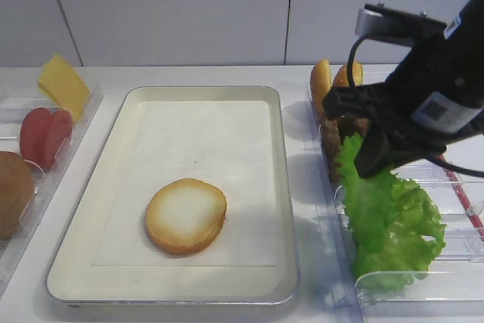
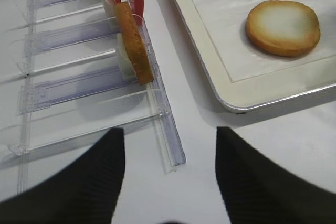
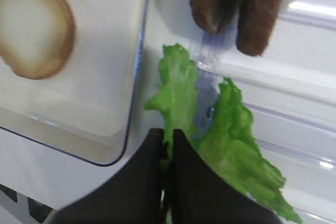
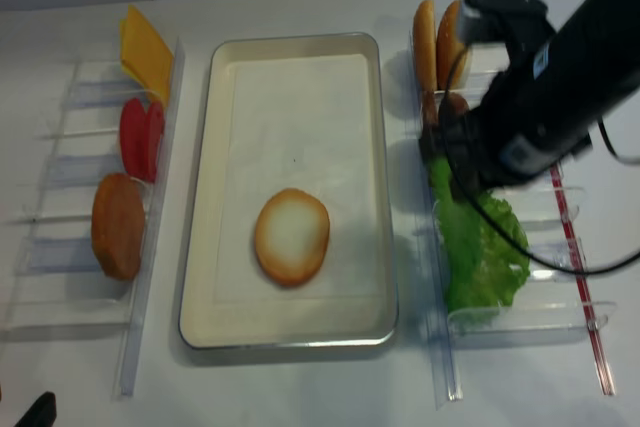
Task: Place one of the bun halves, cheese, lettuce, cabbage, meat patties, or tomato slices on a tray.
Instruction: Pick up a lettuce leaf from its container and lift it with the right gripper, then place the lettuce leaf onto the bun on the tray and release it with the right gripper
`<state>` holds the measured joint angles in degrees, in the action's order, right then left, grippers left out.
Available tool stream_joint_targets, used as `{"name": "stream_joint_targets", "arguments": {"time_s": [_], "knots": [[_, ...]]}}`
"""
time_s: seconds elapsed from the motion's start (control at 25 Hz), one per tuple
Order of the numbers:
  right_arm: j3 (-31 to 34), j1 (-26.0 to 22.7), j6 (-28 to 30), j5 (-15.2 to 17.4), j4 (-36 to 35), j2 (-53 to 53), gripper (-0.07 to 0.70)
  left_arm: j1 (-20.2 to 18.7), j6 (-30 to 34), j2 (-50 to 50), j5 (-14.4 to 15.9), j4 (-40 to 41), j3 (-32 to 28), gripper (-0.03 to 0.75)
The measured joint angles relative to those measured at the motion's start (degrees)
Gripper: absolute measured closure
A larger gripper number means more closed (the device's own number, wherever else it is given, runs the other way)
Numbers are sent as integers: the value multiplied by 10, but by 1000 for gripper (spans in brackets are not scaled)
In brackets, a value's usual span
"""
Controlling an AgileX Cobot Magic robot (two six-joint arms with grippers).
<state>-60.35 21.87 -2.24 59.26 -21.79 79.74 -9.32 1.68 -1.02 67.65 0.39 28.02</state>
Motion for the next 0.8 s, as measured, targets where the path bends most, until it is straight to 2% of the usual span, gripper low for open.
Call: {"name": "stream_joint_targets", "arguments": {"time_s": [0.12,0.2,0.4,0.44,0.8], "knots": [[-36,43,22,-2,-36,10,601,0,0,0,0,0,0,347],[-70,96,35,-18,-72,46,601,0,0,0,0,0,0,351],[-119,147,56,-53,-117,114,601,0,0,0,0,0,0,354],[-148,169,60,-65,-125,149,601,0,0,0,0,0,0,354],[-249,195,81,-78,-178,290,601,0,0,0,0,0,0,354]]}}
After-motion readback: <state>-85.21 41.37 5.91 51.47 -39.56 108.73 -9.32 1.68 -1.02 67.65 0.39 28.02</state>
